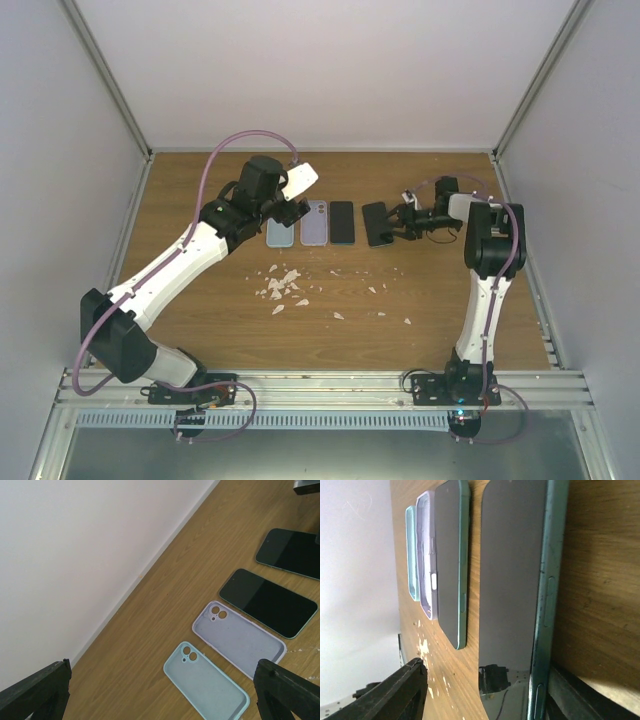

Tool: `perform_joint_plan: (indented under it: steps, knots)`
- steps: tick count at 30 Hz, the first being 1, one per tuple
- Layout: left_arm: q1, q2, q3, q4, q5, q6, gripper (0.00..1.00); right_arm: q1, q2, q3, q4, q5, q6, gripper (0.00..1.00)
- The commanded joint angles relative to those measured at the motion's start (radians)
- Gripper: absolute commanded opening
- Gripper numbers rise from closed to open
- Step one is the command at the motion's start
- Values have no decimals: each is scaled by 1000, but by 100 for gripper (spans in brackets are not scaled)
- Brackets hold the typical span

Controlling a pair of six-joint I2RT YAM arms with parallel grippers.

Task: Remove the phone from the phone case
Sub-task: Place the phone at the center of the board, then reset both arms

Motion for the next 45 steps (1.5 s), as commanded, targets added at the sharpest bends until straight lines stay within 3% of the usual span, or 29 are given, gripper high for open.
perform_joint_plan:
  steps: [1, 9, 14, 33, 45]
  knots:
    - [-1, 3, 33, 28, 9, -16, 99, -10, -58, -29, 26, 36, 6, 64]
    - [-1, -5, 38, 27, 7, -16, 99, -10, -110, -70, 37, 86, 21, 90]
    - [-1, -13, 41, 26, 8, -16, 99, -10, -133, -83, 40, 116, 28, 99]
    - [13, -44, 72, -5, 20, -35, 99, -9, -264, -138, 58, 155, 34, 100]
    - [172, -48, 202, -63, 141, -112, 99, -10, -468, -96, 5, 176, -50, 100]
